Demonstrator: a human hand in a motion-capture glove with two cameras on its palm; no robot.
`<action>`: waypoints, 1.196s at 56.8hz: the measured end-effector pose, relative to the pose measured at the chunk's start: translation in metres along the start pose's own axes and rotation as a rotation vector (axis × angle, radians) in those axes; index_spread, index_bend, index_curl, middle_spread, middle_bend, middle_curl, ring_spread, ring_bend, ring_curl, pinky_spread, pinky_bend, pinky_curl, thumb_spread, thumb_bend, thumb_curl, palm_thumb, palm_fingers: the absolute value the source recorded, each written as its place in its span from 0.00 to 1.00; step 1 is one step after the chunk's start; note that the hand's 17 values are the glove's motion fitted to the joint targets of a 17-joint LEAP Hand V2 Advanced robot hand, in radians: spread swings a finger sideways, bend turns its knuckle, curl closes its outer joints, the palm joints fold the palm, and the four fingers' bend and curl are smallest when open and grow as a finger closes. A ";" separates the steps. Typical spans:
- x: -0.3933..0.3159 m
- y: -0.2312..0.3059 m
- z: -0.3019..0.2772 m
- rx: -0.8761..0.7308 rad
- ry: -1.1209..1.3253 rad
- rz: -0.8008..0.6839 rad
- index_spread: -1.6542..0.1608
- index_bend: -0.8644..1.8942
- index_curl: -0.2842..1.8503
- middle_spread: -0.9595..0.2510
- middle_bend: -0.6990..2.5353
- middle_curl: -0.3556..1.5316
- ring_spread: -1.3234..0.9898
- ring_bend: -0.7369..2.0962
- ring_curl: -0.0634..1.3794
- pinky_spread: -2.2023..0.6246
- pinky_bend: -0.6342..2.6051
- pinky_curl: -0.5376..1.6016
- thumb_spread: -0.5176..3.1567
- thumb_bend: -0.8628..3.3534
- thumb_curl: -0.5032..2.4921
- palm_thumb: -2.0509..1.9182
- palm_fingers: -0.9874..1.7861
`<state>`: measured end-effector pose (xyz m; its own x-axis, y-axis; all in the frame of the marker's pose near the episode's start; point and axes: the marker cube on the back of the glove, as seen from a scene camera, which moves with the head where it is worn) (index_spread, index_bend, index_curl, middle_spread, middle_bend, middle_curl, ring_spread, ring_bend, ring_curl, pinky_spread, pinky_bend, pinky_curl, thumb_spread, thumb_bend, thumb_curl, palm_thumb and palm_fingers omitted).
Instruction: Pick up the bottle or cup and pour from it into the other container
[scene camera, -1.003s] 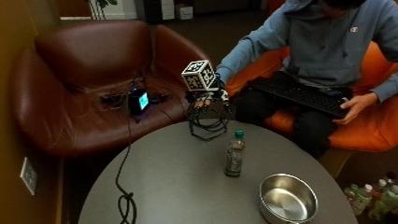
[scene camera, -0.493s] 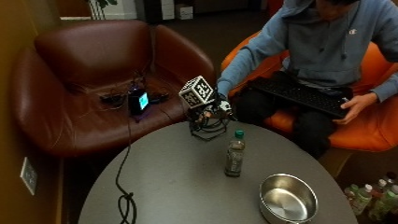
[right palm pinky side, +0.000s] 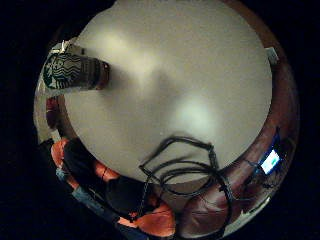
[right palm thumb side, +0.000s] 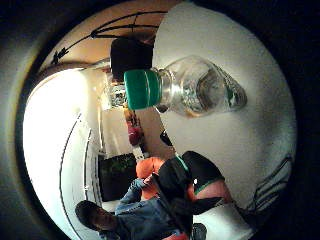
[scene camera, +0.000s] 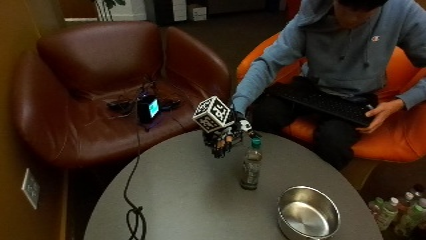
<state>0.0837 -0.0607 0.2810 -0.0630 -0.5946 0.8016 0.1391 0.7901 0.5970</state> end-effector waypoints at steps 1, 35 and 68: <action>0.000 -0.001 0.001 -0.001 -0.006 -0.001 0.68 0.37 0.24 0.64 0.27 0.35 0.54 0.40 0.25 0.86 0.36 0.41 0.38 0.20 0.28 0.67 0.36; -0.024 -0.044 0.050 0.002 -0.336 -0.093 0.68 0.38 0.24 0.69 0.27 0.34 0.54 0.40 0.25 0.85 0.36 0.41 0.36 0.20 0.28 0.67 0.38; -0.059 -0.078 0.065 0.235 -0.548 -0.079 0.79 0.39 0.33 0.72 0.32 0.41 0.50 0.40 0.29 0.75 0.27 0.40 0.27 0.20 0.36 0.77 0.77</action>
<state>0.0126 -0.0773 0.1891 -0.5735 -0.5386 0.6173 -0.1050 0.7956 0.5966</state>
